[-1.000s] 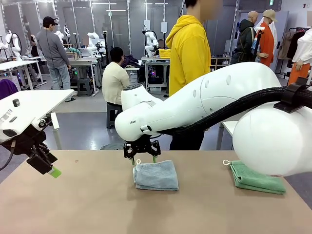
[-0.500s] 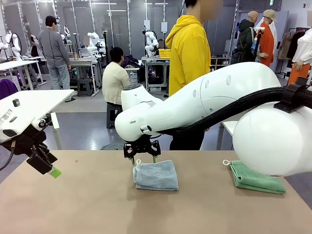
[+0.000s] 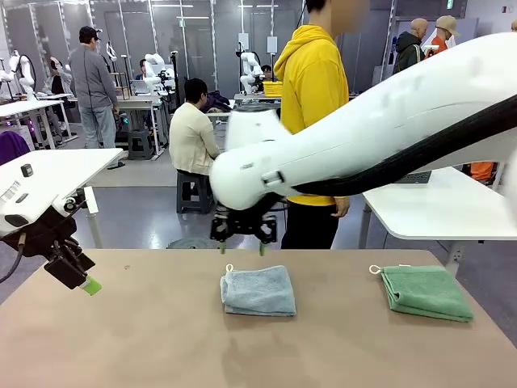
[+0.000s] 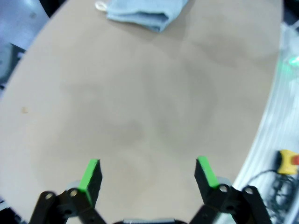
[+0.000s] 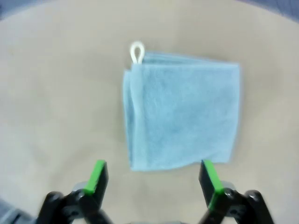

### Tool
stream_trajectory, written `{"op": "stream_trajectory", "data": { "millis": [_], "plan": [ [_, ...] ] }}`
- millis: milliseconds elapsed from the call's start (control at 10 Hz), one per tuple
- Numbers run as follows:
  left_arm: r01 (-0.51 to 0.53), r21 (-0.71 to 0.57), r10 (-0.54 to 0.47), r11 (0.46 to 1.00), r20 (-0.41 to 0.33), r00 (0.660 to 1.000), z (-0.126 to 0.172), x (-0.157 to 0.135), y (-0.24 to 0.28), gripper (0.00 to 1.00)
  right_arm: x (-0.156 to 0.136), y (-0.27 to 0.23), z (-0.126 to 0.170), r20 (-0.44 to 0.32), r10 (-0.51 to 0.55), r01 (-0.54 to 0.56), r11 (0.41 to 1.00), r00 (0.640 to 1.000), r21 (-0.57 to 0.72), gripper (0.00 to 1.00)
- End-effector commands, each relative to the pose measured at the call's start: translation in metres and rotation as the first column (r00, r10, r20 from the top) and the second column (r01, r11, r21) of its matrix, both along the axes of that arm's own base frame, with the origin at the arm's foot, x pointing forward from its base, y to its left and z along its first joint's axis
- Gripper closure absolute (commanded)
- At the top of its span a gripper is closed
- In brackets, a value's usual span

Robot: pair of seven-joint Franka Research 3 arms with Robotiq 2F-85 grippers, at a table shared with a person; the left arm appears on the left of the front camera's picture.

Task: Fold the towels and place them in the basket.
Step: Stack the folded Towel with hook on the right side of the table.

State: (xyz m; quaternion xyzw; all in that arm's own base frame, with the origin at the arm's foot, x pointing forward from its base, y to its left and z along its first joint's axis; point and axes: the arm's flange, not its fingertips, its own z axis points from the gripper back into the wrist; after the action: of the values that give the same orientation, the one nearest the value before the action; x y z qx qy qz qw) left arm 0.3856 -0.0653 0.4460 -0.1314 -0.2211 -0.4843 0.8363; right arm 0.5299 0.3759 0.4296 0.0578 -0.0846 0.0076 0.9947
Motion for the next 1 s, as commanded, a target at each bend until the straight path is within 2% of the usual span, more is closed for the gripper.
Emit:
{"op": "stream_trajectory", "data": {
  "millis": [0,400,800,900],
  "plan": [
    [-0.010,0.005,0.010,1.000,-0.007,1.000,0.000,0.001,-0.003,0.00,-0.025,-0.069,-0.019,-0.018,0.011,-0.009,0.991,1.000,0.137,0.01],
    [-0.010,0.005,0.010,1.000,-0.007,1.000,0.000,0.001,-0.003,0.00,-0.013,-0.157,-0.058,-0.040,-0.028,0.040,0.933,0.999,0.357,0.01],
    [-0.010,0.005,0.010,1.000,-0.007,1.000,0.000,0.001,-0.003,0.00,0.008,-0.198,-0.104,-0.079,0.011,0.038,0.809,0.997,0.587,0.01],
    [-0.010,0.005,0.010,1.000,-0.007,1.000,0.000,0.001,-0.003,0.00,0.013,-0.204,-0.117,-0.081,0.009,0.043,0.794,0.997,0.607,0.01]
  ]
}}
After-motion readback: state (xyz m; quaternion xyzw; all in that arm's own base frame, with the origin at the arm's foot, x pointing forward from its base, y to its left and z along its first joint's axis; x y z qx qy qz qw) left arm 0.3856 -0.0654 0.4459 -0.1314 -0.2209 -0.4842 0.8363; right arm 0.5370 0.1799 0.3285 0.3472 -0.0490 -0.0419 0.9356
